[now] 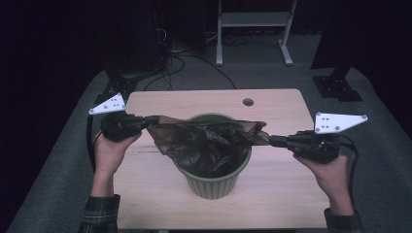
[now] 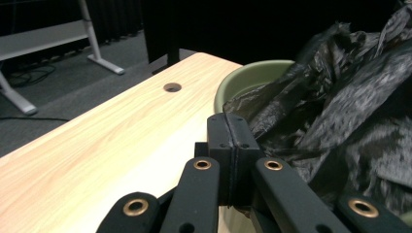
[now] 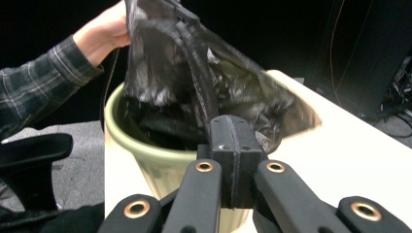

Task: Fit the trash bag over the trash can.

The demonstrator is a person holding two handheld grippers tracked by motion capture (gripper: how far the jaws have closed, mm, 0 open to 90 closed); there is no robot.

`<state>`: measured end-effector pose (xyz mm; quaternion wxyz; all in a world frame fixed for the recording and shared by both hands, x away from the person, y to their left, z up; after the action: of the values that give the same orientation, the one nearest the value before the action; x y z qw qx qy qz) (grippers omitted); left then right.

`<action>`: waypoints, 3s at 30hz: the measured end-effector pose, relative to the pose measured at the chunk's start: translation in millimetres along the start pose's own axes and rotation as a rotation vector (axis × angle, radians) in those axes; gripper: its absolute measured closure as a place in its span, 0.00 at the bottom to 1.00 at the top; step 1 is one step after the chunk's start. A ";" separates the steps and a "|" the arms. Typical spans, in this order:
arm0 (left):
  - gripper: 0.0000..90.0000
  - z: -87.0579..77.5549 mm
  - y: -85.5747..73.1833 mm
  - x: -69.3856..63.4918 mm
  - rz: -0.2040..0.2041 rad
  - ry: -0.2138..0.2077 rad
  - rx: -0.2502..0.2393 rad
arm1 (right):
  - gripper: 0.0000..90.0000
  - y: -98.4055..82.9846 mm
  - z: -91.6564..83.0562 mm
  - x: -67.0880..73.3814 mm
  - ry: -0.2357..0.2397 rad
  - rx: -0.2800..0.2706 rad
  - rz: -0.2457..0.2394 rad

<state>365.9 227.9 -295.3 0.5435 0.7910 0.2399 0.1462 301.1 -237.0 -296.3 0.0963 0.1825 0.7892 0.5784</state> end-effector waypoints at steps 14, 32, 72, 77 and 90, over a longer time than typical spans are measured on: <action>1.00 -3.7 -15.0 2.0 -0.010 -0.006 -0.007 | 0.89 -19.2 -9.8 -14.0 -0.017 -0.002 0.063; 1.00 0.0 -5.9 -0.6 0.008 -0.018 -0.018 | 0.59 31.4 55.3 -78.7 -0.048 0.048 0.136; 1.00 68.4 -32.4 28.6 -0.017 0.013 0.088 | 1.00 -10.9 88.4 -110.1 -0.226 0.119 0.159; 1.00 81.5 -49.1 27.9 -0.031 -0.001 0.131 | 1.00 -32.1 101.4 -109.1 -0.222 0.169 0.170; 1.00 91.0 -87.2 32.3 -0.078 0.002 0.222 | 1.00 -75.2 122.3 -105.9 -0.202 0.241 0.217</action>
<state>418.6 199.2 -410.7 0.4575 0.8363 0.2857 0.0981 429.1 -191.8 -412.1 0.0898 0.3338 0.8147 0.4655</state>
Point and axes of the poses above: each handheld gripper's, and its own axes: z roughly forward along the jaws, y roughly out of its top, x roughly to its left, the point moved 3 cm from there along z, roughly forward along the jaws, and after that the axes turned 1 degree about z, right-handed, at the moved point
